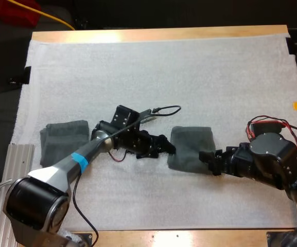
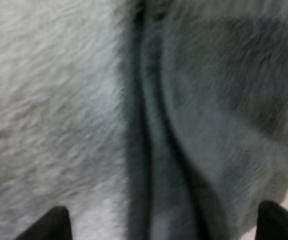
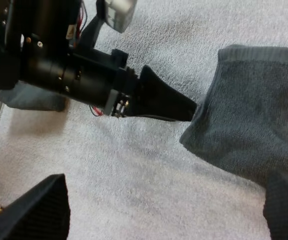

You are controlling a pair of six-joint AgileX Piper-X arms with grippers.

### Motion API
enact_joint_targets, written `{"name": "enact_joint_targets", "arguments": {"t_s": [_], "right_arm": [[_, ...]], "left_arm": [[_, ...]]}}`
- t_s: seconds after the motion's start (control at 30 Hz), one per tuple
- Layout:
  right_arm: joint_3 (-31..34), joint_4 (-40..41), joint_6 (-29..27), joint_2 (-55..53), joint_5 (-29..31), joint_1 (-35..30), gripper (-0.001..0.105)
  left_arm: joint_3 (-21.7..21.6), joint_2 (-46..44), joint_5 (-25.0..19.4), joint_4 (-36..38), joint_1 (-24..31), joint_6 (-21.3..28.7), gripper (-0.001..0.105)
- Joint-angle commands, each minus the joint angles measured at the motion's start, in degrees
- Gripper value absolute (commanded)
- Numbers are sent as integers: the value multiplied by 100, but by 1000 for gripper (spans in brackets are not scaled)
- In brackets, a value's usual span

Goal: Pick towel from pile, fold and stack

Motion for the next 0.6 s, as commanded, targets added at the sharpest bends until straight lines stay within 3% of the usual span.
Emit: {"name": "enact_joint_targets", "arguments": {"t_s": [0.0, 0.57], "right_arm": [[-49, 11, 28, -29, -42, -7, 77], [-49, 11, 28, -29, -42, -7, 77]], "left_arm": [[-14, 35, -103, -132, -51, -181, 71], [-737, 580, -75, 190, -693, -629, 71]]}}
